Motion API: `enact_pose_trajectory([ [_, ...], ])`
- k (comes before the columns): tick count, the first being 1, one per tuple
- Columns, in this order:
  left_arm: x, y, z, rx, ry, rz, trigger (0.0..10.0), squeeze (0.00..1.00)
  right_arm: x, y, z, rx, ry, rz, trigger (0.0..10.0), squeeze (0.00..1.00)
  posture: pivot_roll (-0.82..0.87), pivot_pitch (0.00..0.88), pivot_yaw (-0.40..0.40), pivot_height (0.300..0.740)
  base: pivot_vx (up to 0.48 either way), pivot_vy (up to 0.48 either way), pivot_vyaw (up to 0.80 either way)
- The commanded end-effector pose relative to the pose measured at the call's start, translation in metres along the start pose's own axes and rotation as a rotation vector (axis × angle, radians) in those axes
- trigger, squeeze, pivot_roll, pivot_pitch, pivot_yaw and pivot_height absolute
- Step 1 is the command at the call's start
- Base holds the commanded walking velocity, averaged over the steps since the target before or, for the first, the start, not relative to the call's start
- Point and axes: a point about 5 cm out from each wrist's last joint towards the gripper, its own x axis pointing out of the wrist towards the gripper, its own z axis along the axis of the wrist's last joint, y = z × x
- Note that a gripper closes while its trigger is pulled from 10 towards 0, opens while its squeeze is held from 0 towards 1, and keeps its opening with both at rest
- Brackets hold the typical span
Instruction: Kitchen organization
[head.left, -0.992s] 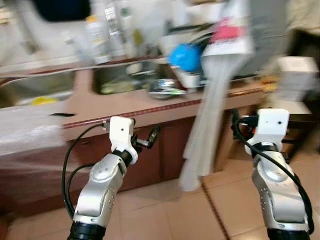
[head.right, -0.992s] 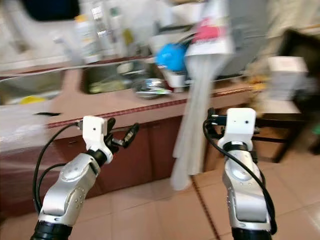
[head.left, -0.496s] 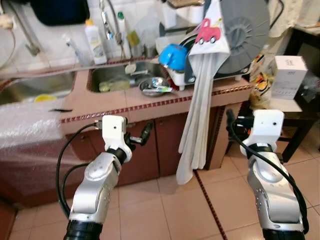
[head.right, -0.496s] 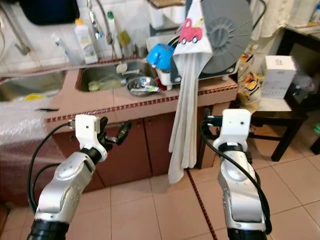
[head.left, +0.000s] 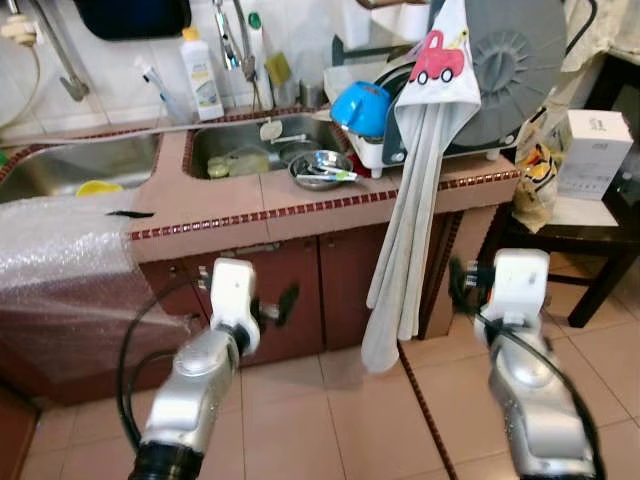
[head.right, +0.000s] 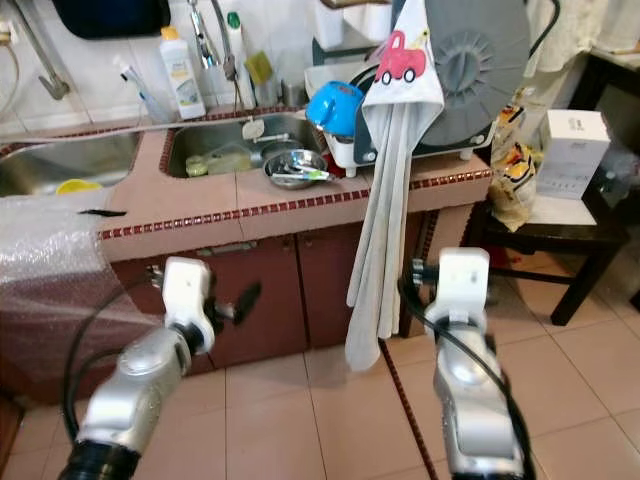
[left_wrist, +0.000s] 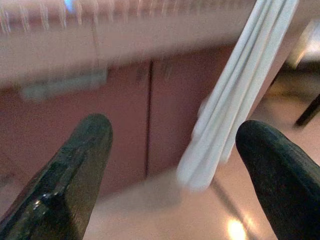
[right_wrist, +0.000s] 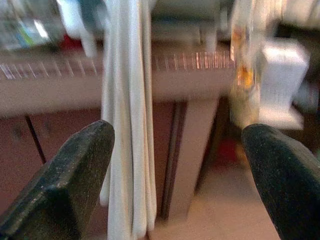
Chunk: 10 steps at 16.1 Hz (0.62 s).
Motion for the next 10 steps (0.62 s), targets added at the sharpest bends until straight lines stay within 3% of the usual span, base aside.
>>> enact_pose_trajectory([
  [1, 0.000, 0.007, -0.020, 0.020, 0.073, 0.018, 10.0, 0.00, 0.000, -0.001, -0.024, 0.028, 0.087, -0.014, 10.0, 0.00, -0.04, 0.000, 0.090, 0.740, 0.000, 0.000, 0.00],
  [2, 0.000, 0.009, -0.029, 0.019, 0.108, 0.021, 10.0, 0.00, 0.000, -0.002, -0.034, 0.040, 0.128, -0.022, 10.0, 0.00, -0.04, 0.000, 0.091, 0.740, 0.000, 0.000, 0.00],
  [4, -0.006, 0.018, -0.074, 0.069, 0.297, 0.052, 10.0, 0.00, -0.006, -0.001, -0.096, 0.073, 0.385, -0.021, 10.0, 0.00, -0.06, 0.000, 0.098, 0.740, 0.000, 0.000, 0.00],
  [6, -0.015, 0.023, -0.097, 0.031, 0.393, 0.091, 10.0, 0.00, -0.016, 0.003, -0.123, 0.048, 0.512, -0.005, 10.0, 0.00, -0.06, 0.000, 0.108, 0.740, 0.000, 0.000, 0.00],
  [10, -0.041, 0.027, -0.142, 0.053, 0.625, 0.129, 10.0, 0.00, -0.051, 0.014, -0.167, -0.099, 0.727, 0.096, 10.0, 0.00, -0.05, 0.000, 0.105, 0.740, 0.000, 0.000, 0.00],
])
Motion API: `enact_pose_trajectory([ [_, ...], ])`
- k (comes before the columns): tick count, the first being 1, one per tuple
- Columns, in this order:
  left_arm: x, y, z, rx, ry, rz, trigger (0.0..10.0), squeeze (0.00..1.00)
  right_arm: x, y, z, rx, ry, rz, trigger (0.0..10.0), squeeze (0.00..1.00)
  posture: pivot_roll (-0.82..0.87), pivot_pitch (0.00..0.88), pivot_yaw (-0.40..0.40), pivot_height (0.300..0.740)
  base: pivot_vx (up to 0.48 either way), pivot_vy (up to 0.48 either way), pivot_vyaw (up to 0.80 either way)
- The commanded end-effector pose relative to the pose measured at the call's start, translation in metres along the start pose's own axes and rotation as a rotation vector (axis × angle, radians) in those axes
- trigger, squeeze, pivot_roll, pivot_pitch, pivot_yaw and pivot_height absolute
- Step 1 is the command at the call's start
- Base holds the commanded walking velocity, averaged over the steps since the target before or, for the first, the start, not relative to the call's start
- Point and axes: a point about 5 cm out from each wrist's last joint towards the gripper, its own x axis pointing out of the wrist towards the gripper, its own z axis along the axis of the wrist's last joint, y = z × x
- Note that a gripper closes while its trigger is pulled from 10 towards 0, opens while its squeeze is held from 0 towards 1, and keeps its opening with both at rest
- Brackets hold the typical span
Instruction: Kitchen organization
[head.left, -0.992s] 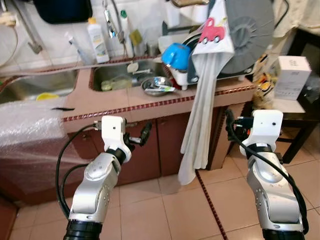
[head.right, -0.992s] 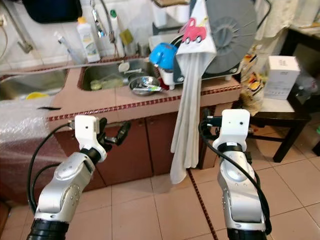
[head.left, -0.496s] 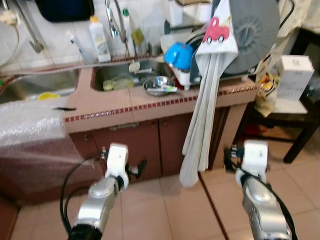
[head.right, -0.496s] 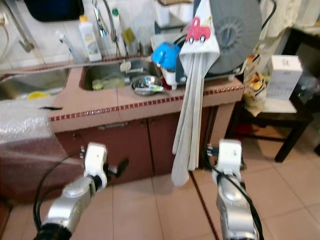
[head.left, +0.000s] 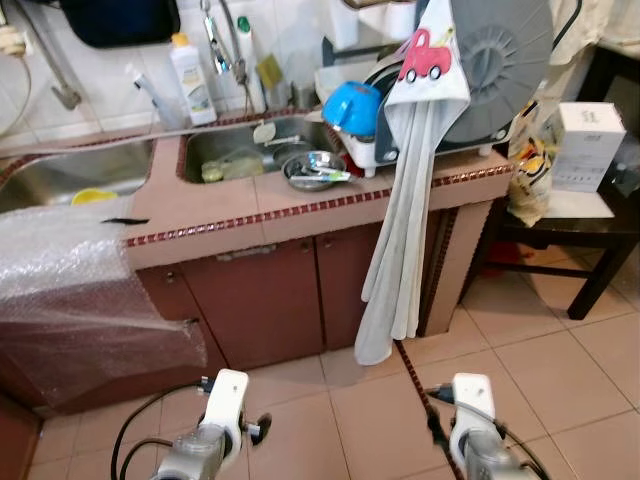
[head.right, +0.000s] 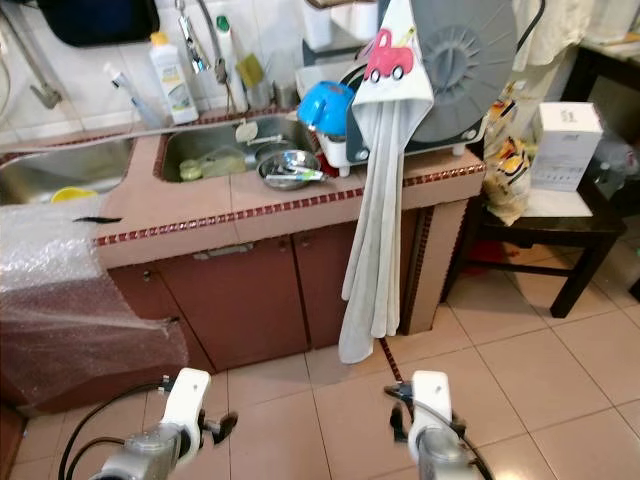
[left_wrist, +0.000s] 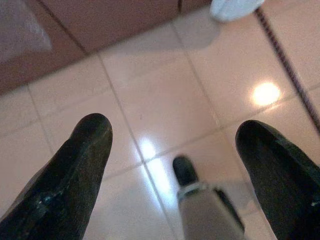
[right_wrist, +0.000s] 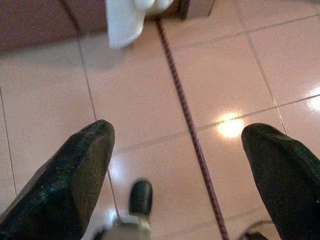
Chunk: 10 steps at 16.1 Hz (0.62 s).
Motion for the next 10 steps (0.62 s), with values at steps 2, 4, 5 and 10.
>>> enact_pose_trajectory([
  [2, -0.002, 0.004, -0.021, 0.108, 0.108, -0.008, 10.0, 0.00, -0.003, 0.009, -0.027, -0.118, 0.099, 0.041, 10.0, 0.00, -0.04, 0.000, 0.092, 0.740, 0.000, 0.000, -0.64],
  [4, -0.003, 0.002, -0.026, 0.140, 0.129, -0.030, 10.0, 0.00, -0.004, 0.009, -0.031, -0.164, 0.108, 0.054, 10.0, 0.00, -0.03, 0.000, 0.091, 0.740, 0.000, 0.000, -0.73],
  [5, -0.003, 0.003, -0.027, 0.115, 0.132, -0.016, 10.0, 0.00, -0.004, 0.008, -0.032, -0.174, 0.109, 0.058, 10.0, 0.00, -0.03, 0.000, 0.091, 0.740, 0.000, 0.000, -0.73],
  [10, -0.002, 0.004, -0.026, 0.148, 0.158, 0.000, 10.0, 0.00, -0.006, 0.002, -0.041, -0.211, 0.133, 0.051, 10.0, 0.00, -0.03, 0.000, 0.089, 0.740, 0.000, 0.000, -0.72],
])
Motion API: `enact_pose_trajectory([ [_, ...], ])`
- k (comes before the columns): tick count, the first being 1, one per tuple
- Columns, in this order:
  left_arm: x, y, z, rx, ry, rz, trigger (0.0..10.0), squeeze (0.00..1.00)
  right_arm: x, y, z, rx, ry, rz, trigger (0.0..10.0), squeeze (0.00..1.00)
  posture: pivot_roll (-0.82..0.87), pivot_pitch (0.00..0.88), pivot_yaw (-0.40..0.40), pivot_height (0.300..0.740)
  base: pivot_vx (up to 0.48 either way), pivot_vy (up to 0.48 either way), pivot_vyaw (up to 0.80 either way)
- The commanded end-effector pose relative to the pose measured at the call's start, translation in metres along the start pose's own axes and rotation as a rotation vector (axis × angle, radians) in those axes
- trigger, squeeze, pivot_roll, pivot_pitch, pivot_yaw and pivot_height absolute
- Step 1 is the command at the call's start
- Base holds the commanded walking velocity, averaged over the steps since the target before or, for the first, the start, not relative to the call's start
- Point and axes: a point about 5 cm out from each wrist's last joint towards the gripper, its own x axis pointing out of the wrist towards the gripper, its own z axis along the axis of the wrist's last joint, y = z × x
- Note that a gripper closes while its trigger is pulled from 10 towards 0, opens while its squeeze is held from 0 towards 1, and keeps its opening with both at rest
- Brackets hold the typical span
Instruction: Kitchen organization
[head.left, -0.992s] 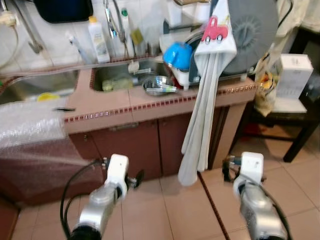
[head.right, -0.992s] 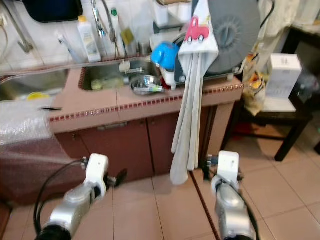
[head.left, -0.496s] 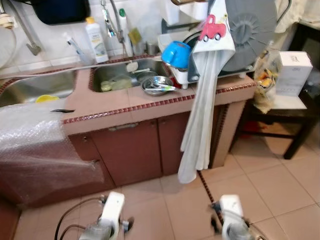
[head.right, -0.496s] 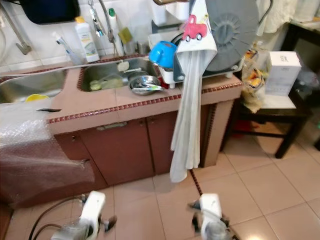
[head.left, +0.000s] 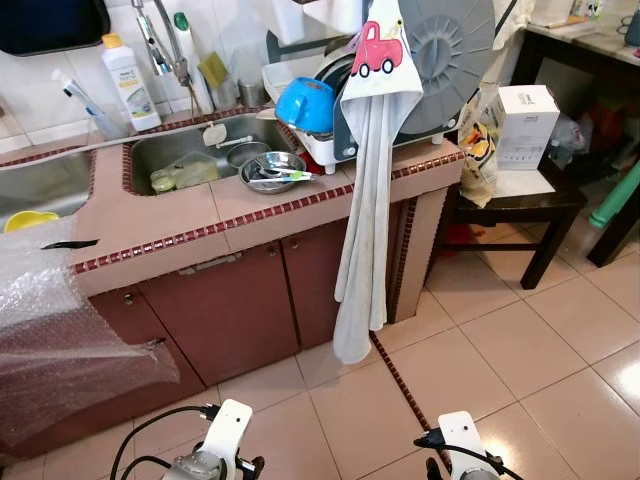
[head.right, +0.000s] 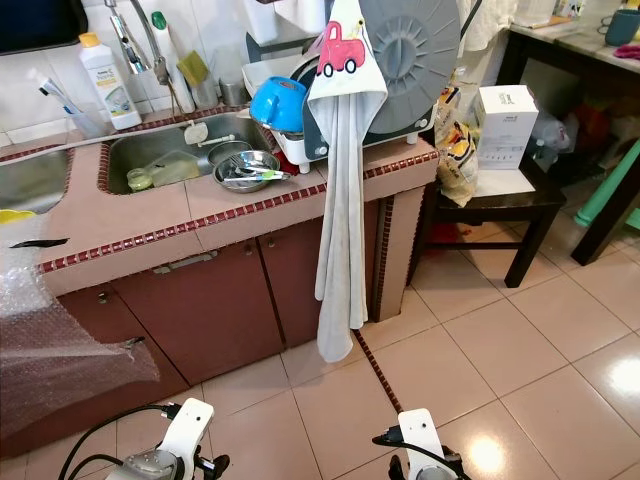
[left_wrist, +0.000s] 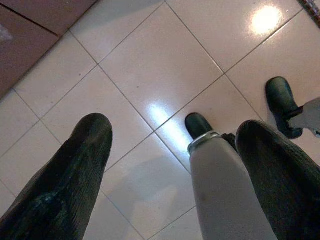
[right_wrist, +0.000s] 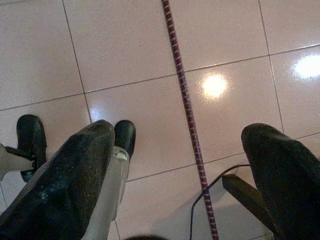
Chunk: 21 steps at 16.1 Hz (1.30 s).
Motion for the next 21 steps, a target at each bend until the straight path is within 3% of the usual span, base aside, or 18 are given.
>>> enact_pose_trajectory([
  [1, -0.0004, 0.0032, 0.0003, 0.024, 0.019, 0.008, 10.0, 0.00, 0.0001, 0.0024, 0.0009, -0.010, -0.005, 0.014, 10.0, 0.00, -0.03, 0.000, 0.091, 0.740, 0.000, 0.000, -0.73],
  [21, -0.0004, 0.0036, -0.0022, 0.047, 0.041, 0.015, 10.0, 0.00, -0.0008, 0.0072, -0.0050, -0.037, 0.009, 0.047, 10.0, 0.00, -0.04, 0.000, 0.076, 0.740, 0.000, 0.000, -0.72],
])
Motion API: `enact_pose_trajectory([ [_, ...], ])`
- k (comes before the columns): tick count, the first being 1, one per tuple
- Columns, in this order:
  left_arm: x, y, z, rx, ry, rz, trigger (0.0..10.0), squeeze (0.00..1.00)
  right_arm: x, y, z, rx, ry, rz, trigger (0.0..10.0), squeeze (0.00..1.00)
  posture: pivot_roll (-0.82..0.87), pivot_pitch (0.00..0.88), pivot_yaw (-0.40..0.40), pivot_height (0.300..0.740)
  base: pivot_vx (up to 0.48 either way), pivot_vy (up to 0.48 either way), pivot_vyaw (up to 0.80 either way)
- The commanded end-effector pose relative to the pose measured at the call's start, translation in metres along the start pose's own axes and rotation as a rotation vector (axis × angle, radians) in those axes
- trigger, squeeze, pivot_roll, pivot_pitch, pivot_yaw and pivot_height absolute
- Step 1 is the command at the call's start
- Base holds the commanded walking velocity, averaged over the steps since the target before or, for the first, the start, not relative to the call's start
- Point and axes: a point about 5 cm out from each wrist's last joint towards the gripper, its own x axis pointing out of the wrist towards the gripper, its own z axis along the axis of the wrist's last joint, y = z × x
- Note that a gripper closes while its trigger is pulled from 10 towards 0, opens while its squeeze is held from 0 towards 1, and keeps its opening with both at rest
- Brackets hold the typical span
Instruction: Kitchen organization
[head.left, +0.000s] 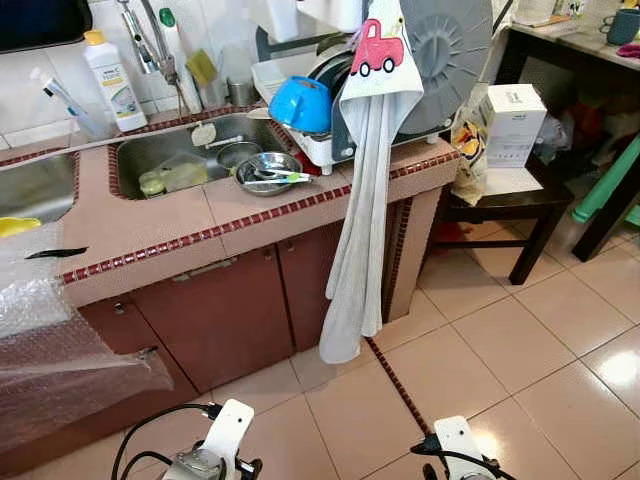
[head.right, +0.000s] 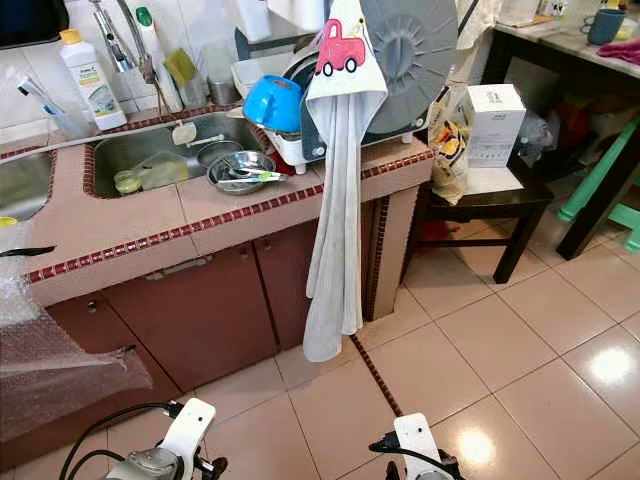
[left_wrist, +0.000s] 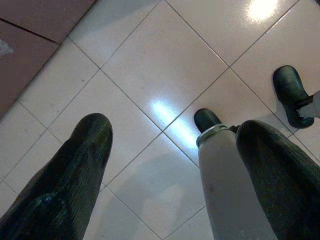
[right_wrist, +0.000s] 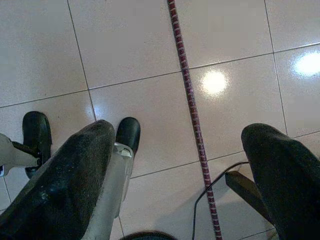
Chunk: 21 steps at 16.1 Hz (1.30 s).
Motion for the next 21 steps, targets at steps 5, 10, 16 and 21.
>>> enact_pose_trajectory([
  [5, -0.001, 0.005, 0.000, 0.022, 0.007, 0.005, 10.0, 0.00, 0.000, 0.006, -0.003, 0.019, 0.007, 0.024, 10.0, 0.00, -0.05, 0.000, 0.116, 0.740, 0.000, 0.000, -0.37],
  [10, -0.001, 0.007, 0.000, 0.079, 0.024, -0.003, 10.0, 0.00, -0.001, 0.009, -0.007, 0.032, 0.016, 0.021, 10.0, 0.00, -0.09, 0.000, 0.149, 0.740, 0.000, 0.000, -0.78],
  [16, 0.000, -0.001, 0.002, 0.096, 0.008, -0.019, 10.0, 0.00, -0.002, -0.002, -0.013, -0.002, 0.031, -0.002, 10.0, 0.00, -0.11, 0.000, 0.134, 0.740, 0.000, 0.000, -0.77],
  [21, 0.001, -0.003, 0.003, 0.090, 0.011, -0.016, 10.0, 0.00, -0.002, 0.001, -0.015, -0.031, 0.035, 0.020, 10.0, 0.00, -0.10, 0.000, 0.119, 0.740, 0.000, 0.000, -0.77],
])
